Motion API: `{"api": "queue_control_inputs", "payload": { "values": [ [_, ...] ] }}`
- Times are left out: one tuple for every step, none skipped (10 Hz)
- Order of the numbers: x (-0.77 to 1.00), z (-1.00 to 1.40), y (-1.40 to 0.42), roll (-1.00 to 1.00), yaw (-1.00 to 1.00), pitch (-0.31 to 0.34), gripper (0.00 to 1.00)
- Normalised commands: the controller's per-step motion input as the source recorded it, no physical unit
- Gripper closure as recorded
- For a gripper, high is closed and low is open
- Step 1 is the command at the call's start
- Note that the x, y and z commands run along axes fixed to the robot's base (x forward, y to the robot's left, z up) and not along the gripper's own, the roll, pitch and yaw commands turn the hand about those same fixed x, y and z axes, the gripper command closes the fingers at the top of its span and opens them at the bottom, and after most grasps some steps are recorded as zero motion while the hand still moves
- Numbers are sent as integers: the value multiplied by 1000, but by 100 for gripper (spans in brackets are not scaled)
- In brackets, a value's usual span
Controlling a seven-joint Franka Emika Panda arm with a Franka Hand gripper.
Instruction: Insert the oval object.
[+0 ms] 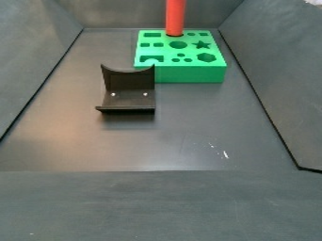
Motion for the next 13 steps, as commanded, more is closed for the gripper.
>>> {"api": "queue_control_inputs", "payload": {
  "values": [
    [0,-266,134,0,94,-20,100],
    [117,-306,80,0,220,0,100],
    [223,-391,69,-29,369,0,100],
    [140,-440,23,-119,414,-4,100],
    [103,-460,0,-177,543,0,100],
    [49,-414,0,-194,563,0,100],
    [0,-363,-3,-210,514,0,100],
    [-17,-297,-29,-201,329,-17,100],
    [0,-277,-34,-74,100,-53,100],
    [0,-329,-57,0,0,-74,100],
    [0,-354,-89,0,0,-70,100],
    [0,-377,-114,9,0,-67,100],
    [0,-409,-123,0,0,-50,100]
  ]
}}
